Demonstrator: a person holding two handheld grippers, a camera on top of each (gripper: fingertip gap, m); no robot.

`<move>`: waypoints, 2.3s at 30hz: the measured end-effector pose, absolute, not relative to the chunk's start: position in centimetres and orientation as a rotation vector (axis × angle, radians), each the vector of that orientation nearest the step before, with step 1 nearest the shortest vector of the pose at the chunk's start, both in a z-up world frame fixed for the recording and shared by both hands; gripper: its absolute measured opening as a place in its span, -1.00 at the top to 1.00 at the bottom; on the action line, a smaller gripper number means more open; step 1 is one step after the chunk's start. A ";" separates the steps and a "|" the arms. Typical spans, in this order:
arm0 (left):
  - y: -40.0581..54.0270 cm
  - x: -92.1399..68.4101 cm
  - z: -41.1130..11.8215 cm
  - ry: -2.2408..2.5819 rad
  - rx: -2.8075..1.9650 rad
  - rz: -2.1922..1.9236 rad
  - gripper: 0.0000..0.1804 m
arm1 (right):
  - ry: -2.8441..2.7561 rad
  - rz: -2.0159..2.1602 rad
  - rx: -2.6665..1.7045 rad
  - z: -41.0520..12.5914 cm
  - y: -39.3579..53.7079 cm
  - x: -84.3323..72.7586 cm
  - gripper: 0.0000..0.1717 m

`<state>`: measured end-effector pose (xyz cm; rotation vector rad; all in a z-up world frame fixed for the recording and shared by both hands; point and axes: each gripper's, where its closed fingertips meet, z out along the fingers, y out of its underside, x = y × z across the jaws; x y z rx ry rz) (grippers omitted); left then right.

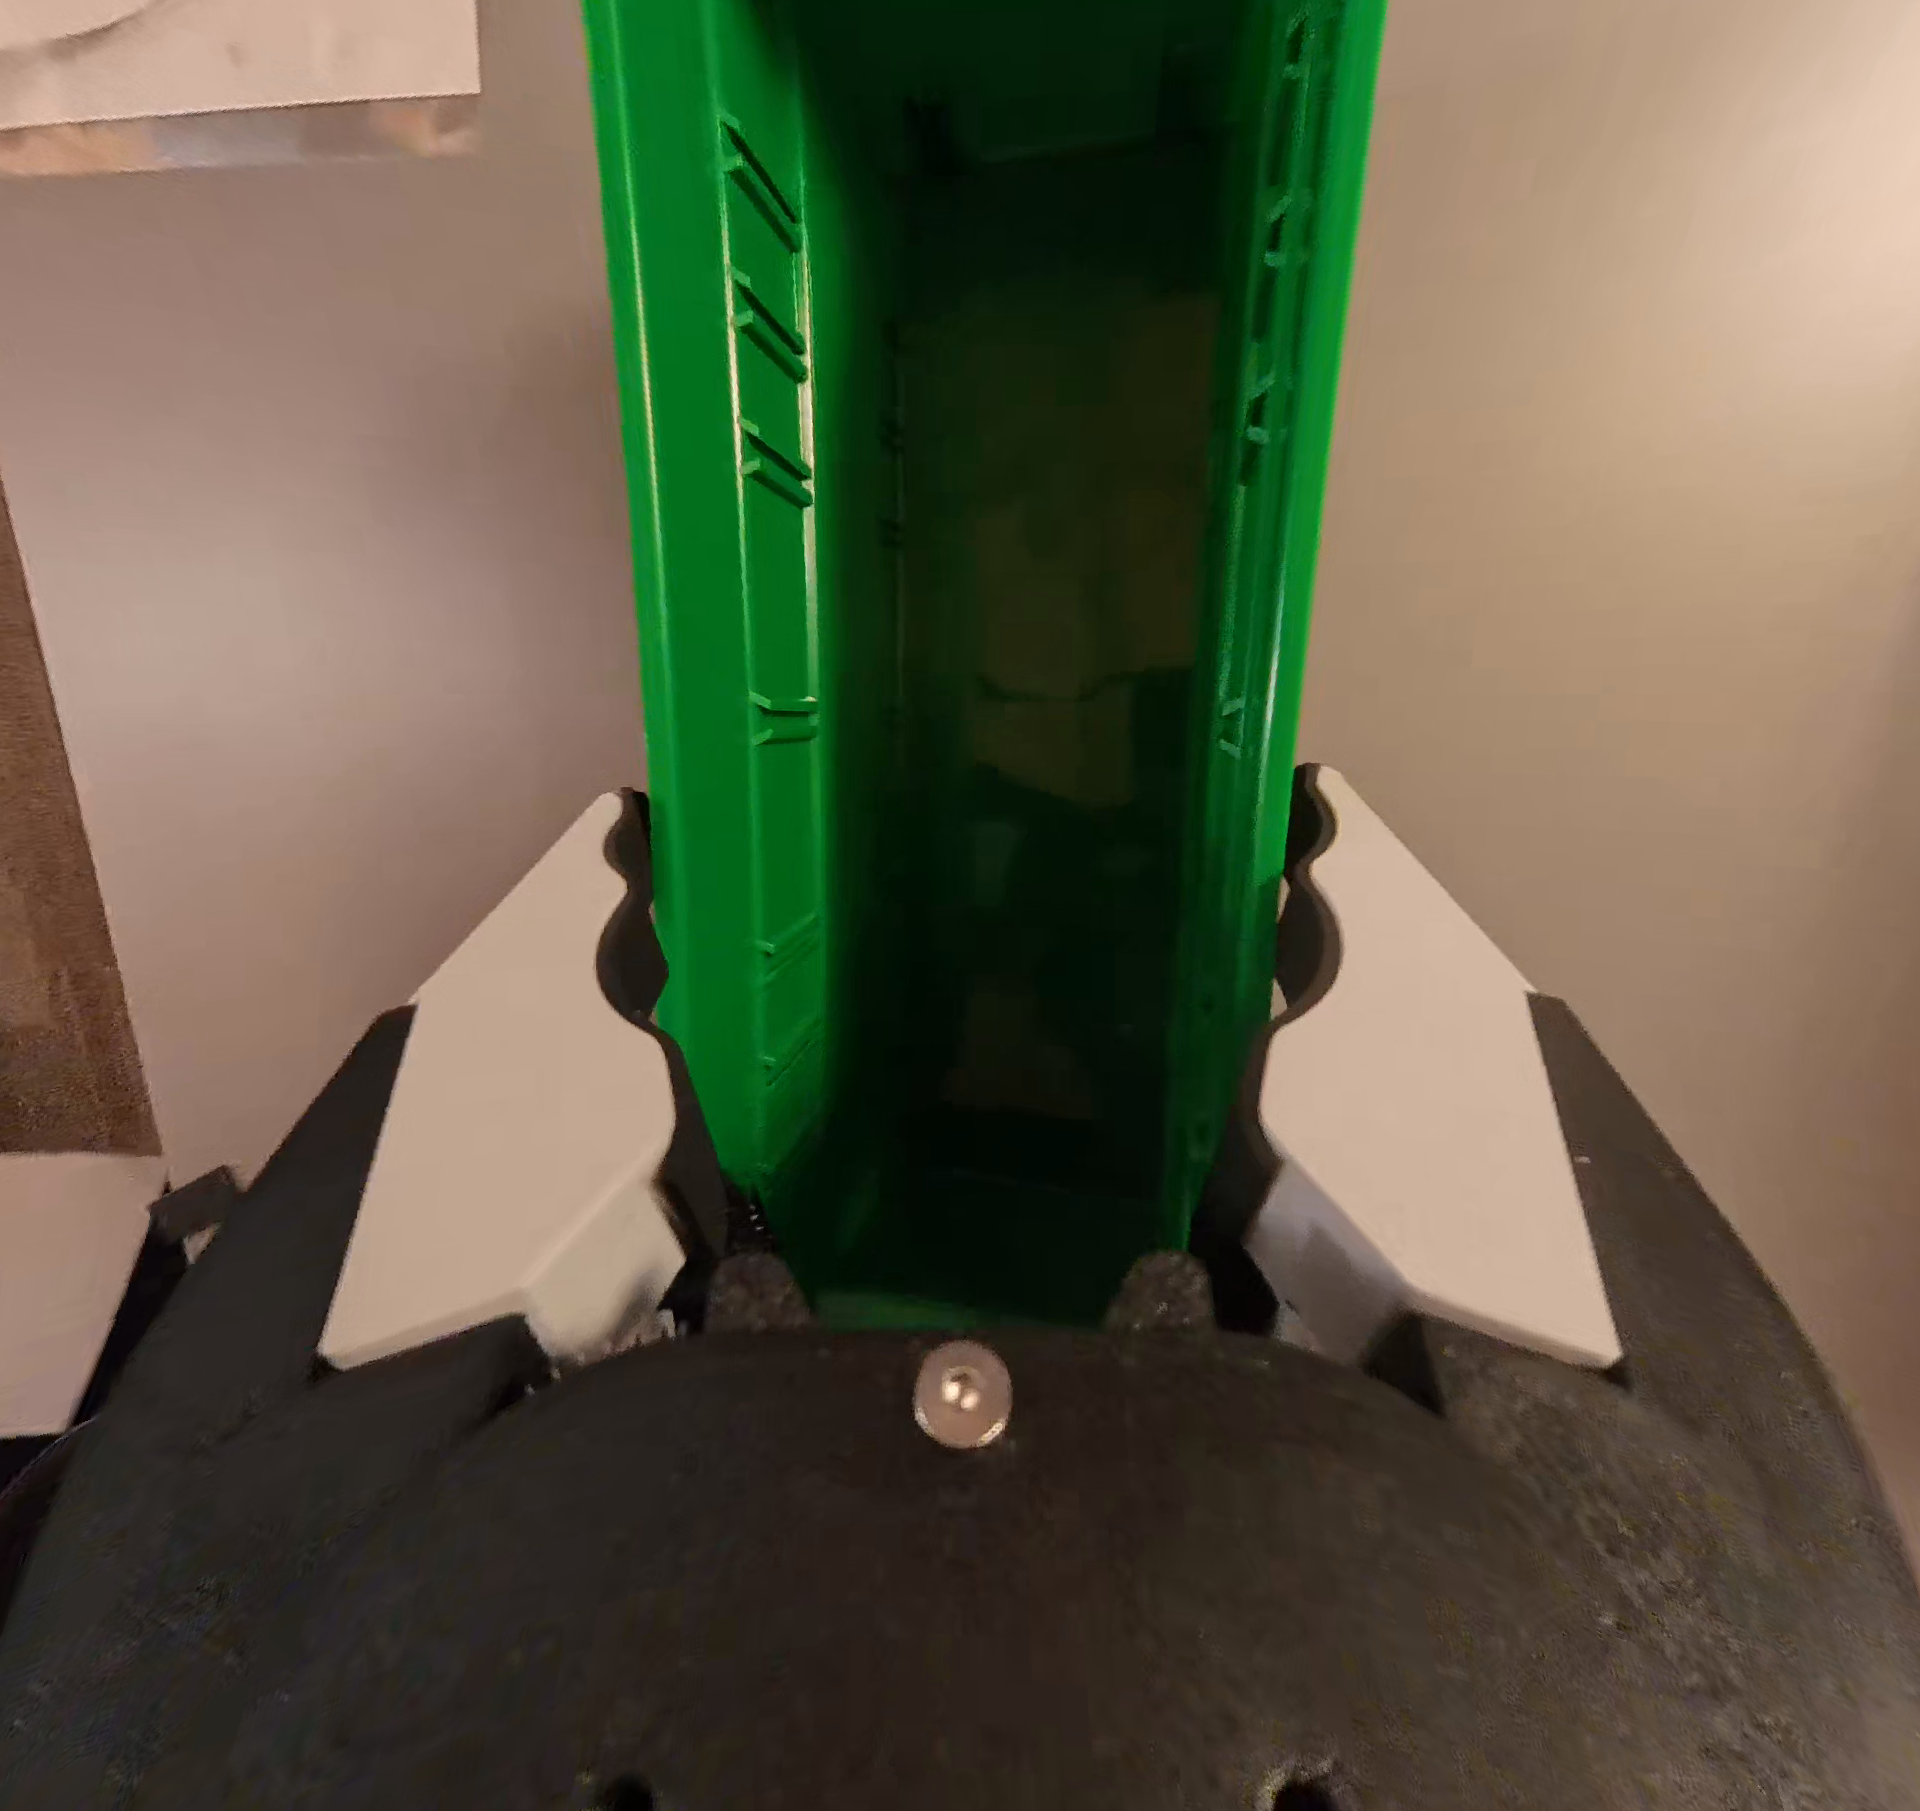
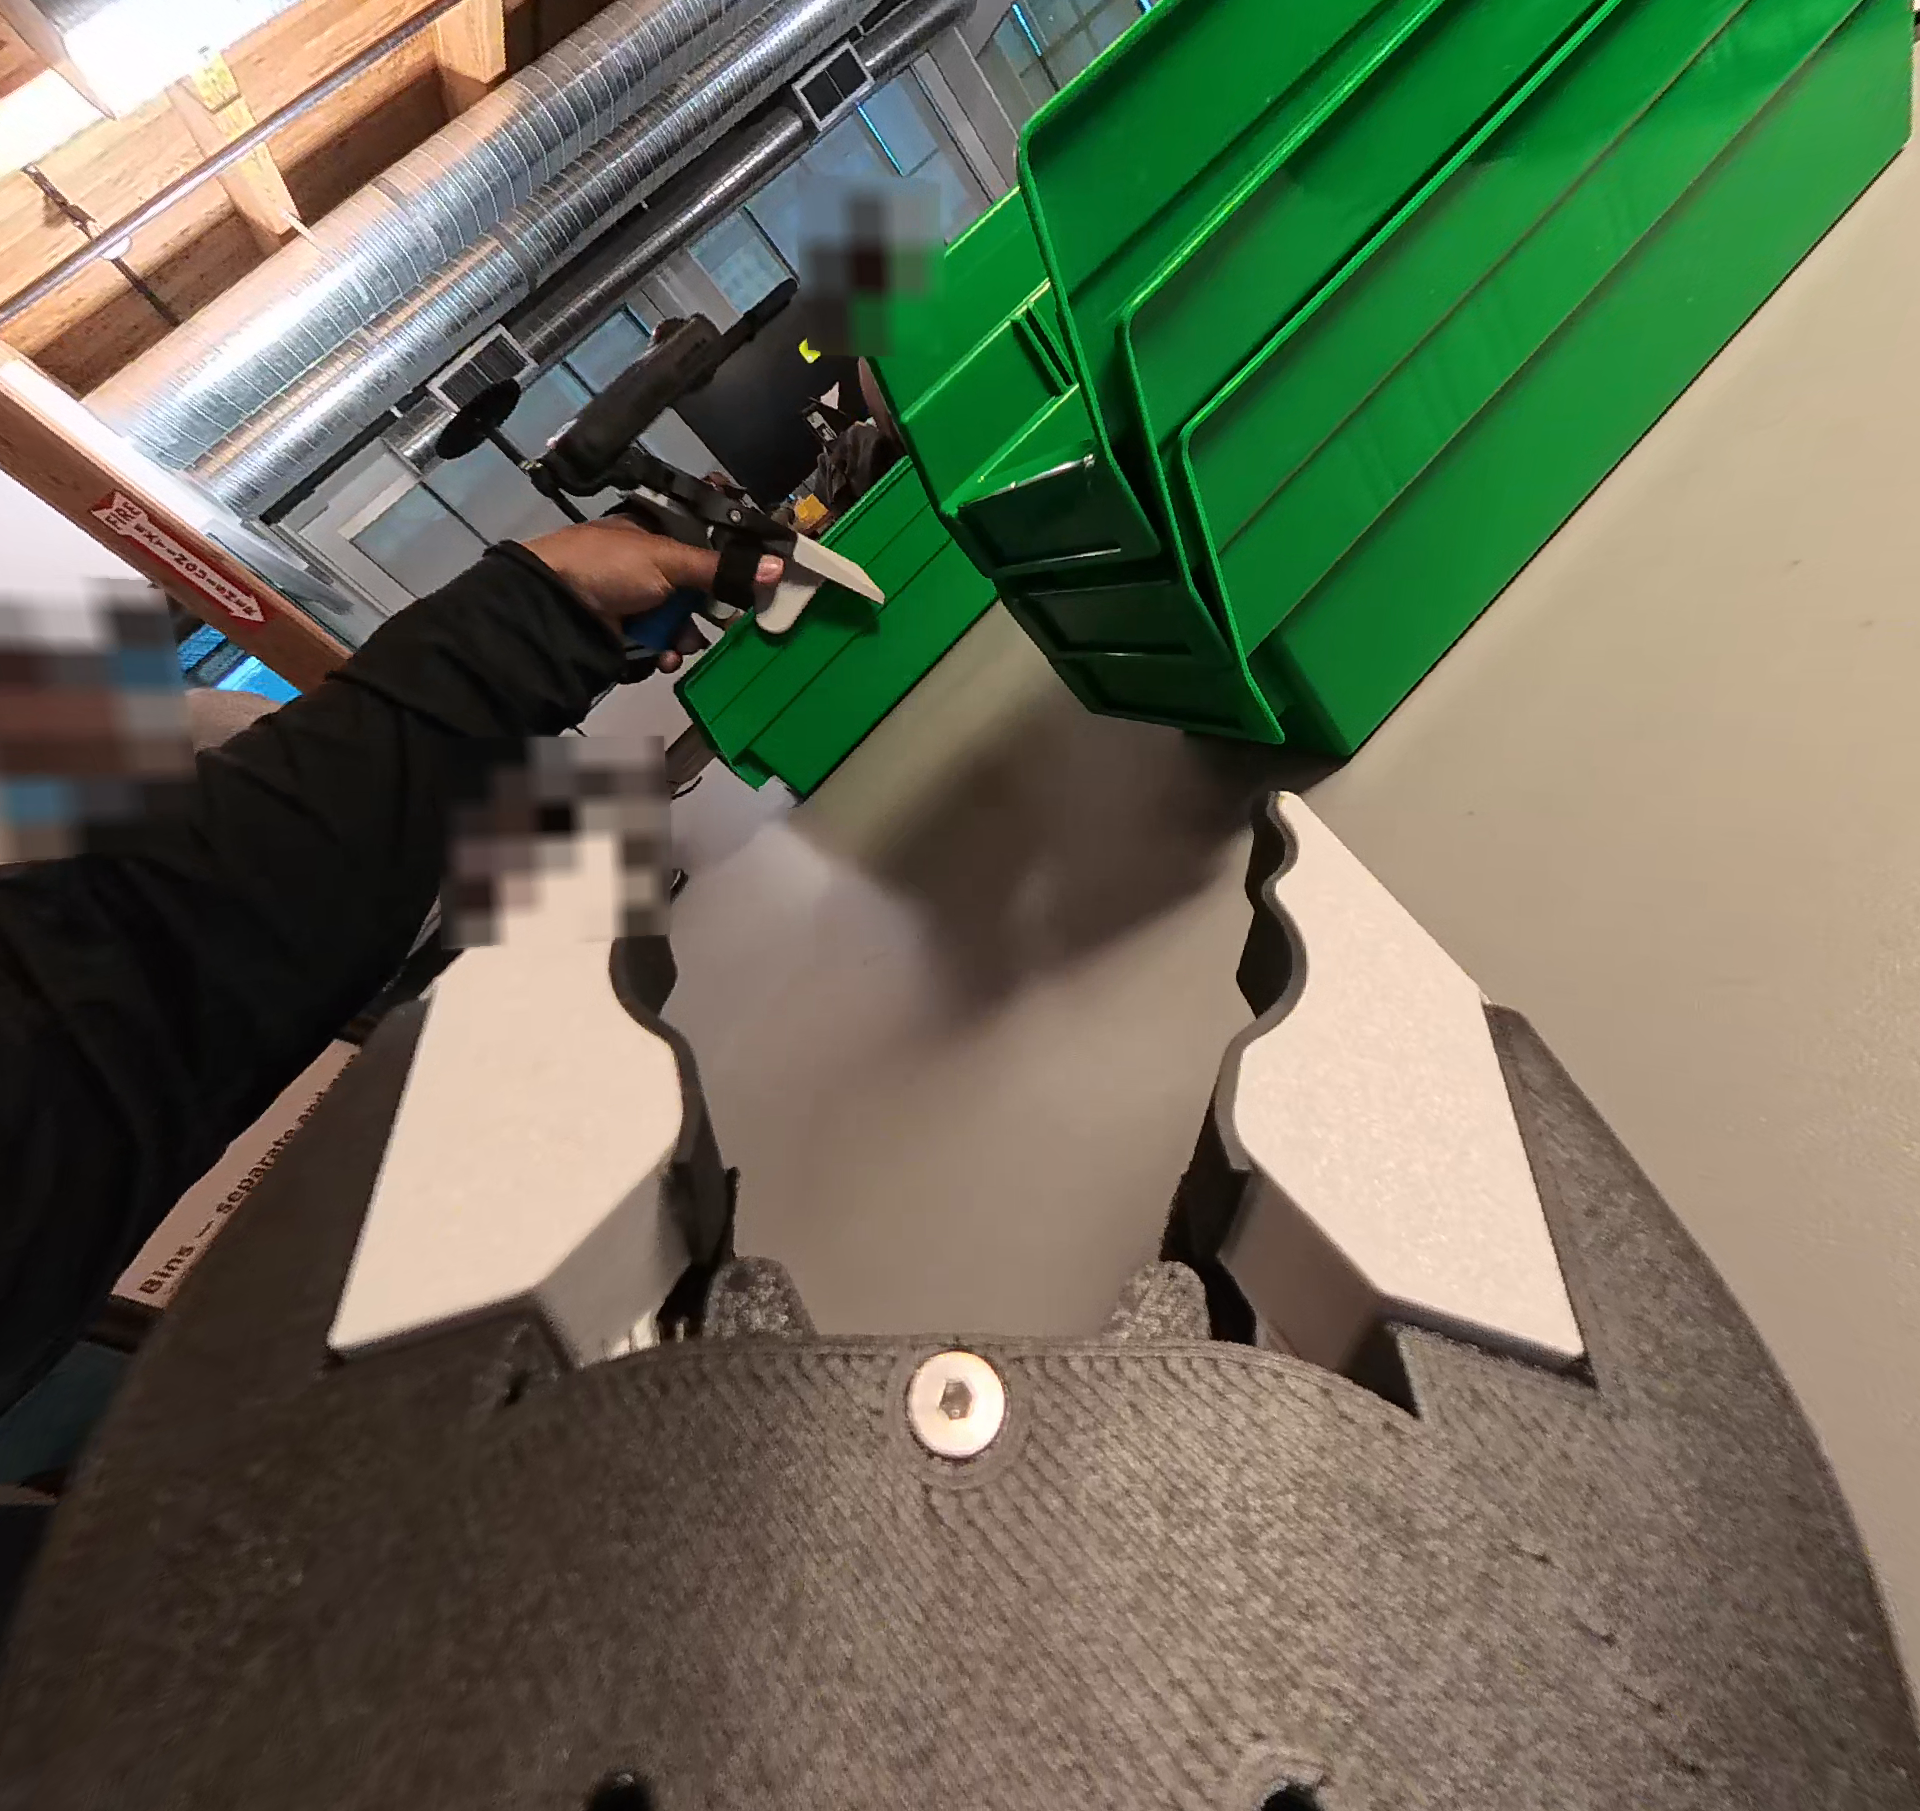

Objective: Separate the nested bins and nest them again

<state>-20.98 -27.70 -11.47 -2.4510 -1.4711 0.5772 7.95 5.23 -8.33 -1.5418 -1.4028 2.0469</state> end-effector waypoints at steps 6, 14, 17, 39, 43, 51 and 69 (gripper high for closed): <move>-26.5 -19.3 -12.0 -1.351 -2.625 0.515 -0.42 | -1.399 2.060 -1.532 -8.2 5.2 8.0 -0.30; -25.3 -19.7 -11.2 -1.250 -2.626 0.323 -0.51 | -1.400 2.067 -1.525 -8.1 5.2 8.1 -0.30; -24.8 -19.5 -11.4 -1.186 -2.644 0.231 -0.50 | -1.407 2.062 -1.531 -8.2 5.1 8.1 -0.30; -15.8 -14.0 -5.4 -1.103 -2.270 -0.111 -0.06 | -1.404 2.075 -1.526 -8.1 5.1 8.1 -0.28; -11.8 -12.0 0.9 -1.026 -2.159 -0.096 -0.05 | -1.406 2.072 -1.528 -8.1 5.1 8.1 -0.28; -1.9 -8.8 10.7 -0.972 -2.001 -0.074 -0.08 | -1.407 2.073 -1.526 -8.1 5.1 8.1 -0.28; 10.2 -12.8 4.3 -1.174 -2.225 0.201 -0.12 | -1.418 2.116 -1.533 -8.0 4.9 8.3 -0.28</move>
